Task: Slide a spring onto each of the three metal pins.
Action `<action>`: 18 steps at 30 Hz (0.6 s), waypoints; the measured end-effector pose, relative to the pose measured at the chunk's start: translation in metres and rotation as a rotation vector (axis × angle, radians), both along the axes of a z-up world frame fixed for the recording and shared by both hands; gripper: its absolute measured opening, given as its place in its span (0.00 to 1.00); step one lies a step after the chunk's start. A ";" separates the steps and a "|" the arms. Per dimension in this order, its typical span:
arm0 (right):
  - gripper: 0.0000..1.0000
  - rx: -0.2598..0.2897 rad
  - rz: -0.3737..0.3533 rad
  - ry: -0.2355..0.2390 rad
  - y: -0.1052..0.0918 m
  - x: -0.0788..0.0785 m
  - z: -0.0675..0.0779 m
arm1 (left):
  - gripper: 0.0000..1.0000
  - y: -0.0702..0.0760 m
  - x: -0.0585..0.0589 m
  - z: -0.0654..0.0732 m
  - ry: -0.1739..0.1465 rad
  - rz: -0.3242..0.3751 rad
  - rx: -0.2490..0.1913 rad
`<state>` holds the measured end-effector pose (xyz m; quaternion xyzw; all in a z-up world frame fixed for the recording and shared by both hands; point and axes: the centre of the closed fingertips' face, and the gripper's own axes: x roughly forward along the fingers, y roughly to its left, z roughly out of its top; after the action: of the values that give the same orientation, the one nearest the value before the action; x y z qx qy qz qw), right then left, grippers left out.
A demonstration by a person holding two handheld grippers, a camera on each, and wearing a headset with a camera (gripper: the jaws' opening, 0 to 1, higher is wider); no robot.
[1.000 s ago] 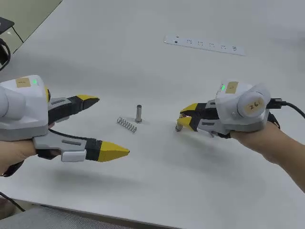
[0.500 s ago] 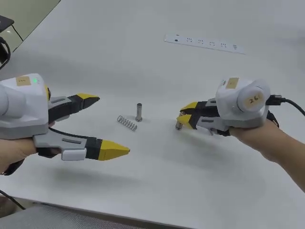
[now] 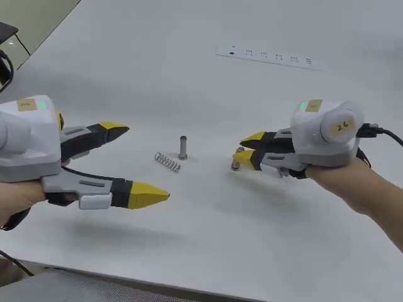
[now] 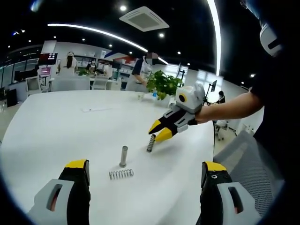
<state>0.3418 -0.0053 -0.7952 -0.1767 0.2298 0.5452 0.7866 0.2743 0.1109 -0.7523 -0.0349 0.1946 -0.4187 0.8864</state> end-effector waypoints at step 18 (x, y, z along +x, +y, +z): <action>0.22 0.175 -0.085 0.049 -0.017 -0.010 0.032 | 0.98 -0.005 0.000 0.004 -0.003 -0.012 -0.008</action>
<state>0.3316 -0.0224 -0.7636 -0.0842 0.2078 0.5332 0.8157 0.2744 0.1058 -0.7483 -0.0364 0.1917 -0.4249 0.8840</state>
